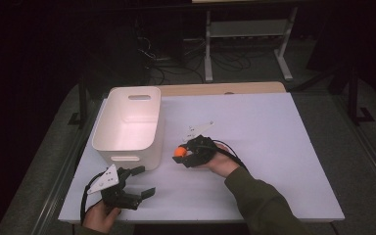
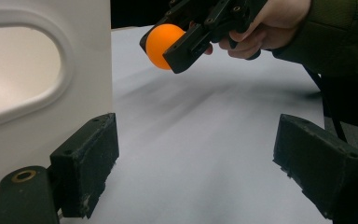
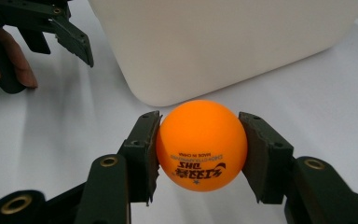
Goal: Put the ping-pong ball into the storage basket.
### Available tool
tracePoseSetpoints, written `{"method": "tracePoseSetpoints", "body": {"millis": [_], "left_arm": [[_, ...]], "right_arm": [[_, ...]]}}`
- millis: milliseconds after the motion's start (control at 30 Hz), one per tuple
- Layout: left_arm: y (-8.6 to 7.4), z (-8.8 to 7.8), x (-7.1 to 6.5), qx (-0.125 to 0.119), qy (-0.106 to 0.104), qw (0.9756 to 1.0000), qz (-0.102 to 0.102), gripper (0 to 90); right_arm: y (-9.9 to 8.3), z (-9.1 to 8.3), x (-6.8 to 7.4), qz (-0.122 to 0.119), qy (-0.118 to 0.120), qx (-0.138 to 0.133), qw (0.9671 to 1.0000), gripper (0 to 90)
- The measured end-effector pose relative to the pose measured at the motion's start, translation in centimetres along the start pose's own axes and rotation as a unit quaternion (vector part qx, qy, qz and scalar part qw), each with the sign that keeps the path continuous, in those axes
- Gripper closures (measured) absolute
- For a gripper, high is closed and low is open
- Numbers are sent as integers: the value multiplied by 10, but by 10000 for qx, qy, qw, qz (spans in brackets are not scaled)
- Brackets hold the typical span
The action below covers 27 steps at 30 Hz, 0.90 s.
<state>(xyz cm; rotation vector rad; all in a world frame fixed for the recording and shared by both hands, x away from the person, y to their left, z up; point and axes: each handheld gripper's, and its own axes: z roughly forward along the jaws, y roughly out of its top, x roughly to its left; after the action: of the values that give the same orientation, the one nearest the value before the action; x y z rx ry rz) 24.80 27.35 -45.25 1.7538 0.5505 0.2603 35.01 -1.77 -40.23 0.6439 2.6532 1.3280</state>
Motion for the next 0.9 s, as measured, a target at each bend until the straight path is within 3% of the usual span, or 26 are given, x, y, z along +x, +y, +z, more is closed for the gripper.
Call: {"method": "tracePoseSetpoints", "body": {"millis": [900], "left_arm": [[0,0,0,-5,3,10000,-28,139]], "right_arm": [[18,-14,-1,-68,17,-40,10000,495]]}}
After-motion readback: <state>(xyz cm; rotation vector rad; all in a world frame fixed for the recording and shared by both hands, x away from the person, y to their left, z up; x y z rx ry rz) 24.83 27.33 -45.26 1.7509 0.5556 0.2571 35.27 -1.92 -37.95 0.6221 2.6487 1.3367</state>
